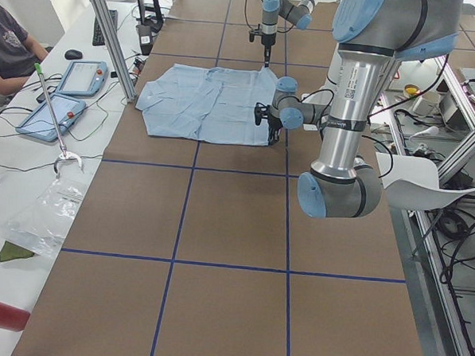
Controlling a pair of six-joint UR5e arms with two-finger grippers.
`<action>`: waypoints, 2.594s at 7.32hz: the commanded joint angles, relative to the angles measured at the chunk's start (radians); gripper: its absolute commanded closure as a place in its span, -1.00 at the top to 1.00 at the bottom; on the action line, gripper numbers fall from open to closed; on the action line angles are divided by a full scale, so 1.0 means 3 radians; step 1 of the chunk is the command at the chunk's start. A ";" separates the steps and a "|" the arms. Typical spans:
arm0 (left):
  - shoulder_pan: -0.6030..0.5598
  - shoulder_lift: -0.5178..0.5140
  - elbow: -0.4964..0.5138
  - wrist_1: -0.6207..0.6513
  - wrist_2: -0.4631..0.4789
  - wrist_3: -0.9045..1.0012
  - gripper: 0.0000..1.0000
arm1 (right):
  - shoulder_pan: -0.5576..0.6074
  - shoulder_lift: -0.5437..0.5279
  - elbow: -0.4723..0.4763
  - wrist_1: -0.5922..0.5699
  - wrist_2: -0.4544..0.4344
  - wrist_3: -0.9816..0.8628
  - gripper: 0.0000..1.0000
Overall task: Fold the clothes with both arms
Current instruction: 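Close both grippers on the hem corners nearest the robot, then lift the hem with both grippers and carry it toward the collar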
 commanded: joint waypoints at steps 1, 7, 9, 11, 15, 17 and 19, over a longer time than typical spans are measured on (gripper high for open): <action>0.0000 0.0000 -0.0012 0.0004 -0.0001 -0.0007 -1.00 | 0.0002 -0.0003 -0.0002 0.0000 0.0000 0.0000 -1.00; -0.0188 0.0010 -0.0140 -0.0006 -0.0022 0.0503 -1.00 | 0.0104 0.0007 0.0014 0.0005 0.0031 -0.0010 -1.00; -0.0397 0.0010 -0.0140 -0.0006 -0.0210 0.0780 -1.00 | 0.0135 0.0002 0.0019 0.0005 0.0052 -0.0010 -1.00; -0.0536 0.0015 -0.0125 -0.0006 -0.0216 0.1029 -1.00 | 0.0191 0.0002 0.0009 0.0005 0.0082 -0.0026 -1.00; -0.0562 0.0010 -0.0140 -0.0017 -0.0328 0.1036 -1.00 | 0.0406 -0.0003 -0.0017 -0.0005 0.0240 -0.0056 -1.00; -0.0603 0.0015 -0.0267 -0.0007 -0.0425 0.1031 -1.00 | 0.0467 0.0002 -0.0007 0.0005 0.0399 -0.0056 -1.00; -0.0654 0.0076 -0.0400 0.0004 -0.0522 0.1011 -1.00 | 0.0503 0.0002 0.0014 0.0005 0.0445 -0.0056 -1.00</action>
